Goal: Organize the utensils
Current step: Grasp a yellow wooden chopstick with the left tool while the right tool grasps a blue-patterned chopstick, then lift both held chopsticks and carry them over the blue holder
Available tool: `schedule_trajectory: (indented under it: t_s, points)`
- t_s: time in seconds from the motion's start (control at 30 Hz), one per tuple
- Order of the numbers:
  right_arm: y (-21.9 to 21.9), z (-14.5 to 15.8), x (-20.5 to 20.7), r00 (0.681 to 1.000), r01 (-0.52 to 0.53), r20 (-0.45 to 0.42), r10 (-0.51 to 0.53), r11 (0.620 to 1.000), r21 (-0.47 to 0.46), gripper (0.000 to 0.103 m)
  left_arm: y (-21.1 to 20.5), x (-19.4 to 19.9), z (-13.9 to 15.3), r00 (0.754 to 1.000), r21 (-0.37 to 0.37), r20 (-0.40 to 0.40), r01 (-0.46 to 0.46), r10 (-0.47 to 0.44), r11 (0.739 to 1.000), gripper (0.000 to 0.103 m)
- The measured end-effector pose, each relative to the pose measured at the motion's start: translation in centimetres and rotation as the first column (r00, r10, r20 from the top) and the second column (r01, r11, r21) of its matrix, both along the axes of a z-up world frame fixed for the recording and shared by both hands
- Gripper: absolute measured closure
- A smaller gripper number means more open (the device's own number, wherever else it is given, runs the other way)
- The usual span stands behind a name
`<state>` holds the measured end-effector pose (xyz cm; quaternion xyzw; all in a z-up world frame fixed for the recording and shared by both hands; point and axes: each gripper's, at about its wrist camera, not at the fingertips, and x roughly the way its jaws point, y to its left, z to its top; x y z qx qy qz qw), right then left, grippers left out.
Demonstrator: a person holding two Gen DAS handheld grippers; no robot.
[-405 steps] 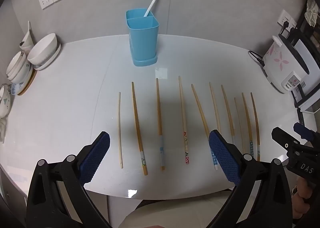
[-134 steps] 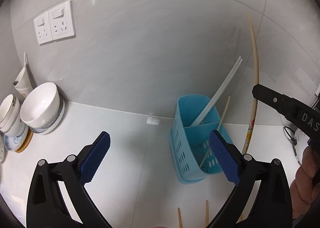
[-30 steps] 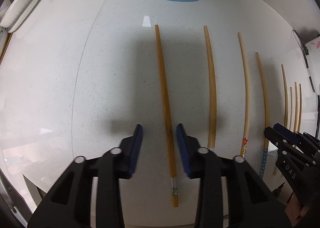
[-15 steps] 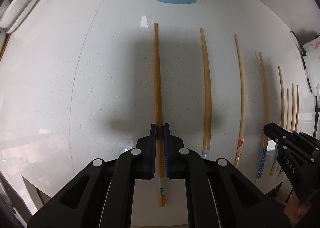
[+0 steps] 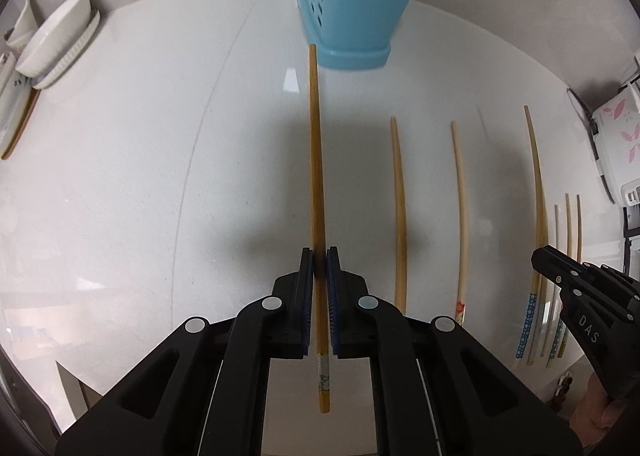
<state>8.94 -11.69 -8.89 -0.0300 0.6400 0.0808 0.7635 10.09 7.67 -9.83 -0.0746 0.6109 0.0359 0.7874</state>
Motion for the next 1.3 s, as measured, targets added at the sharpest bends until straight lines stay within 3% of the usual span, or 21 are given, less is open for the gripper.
schedule_trajectory:
  t_s: [0.37,0.8,1.3]
  points:
    - [-0.3,3.9,1.8,0.994,0.017,0.103,-0.021,0.999,0.037,0.097,1.0,0.5,5.0,0.993,0.026,0.118,-0.032,0.028,0.999,0.097]
    - [0.8,7.3,4.2,0.975,0.005,0.221,-0.02,0.998,0.07,0.097,2.1,2.1,8.4,0.973,0.027,0.23,-0.027,0.02,0.999,0.097]
    - [2.3,11.4,8.0,0.933,-0.007,0.358,-0.02,0.997,0.075,0.097,3.6,6.7,12.3,0.926,0.021,0.378,-0.002,-0.006,1.0,0.097]
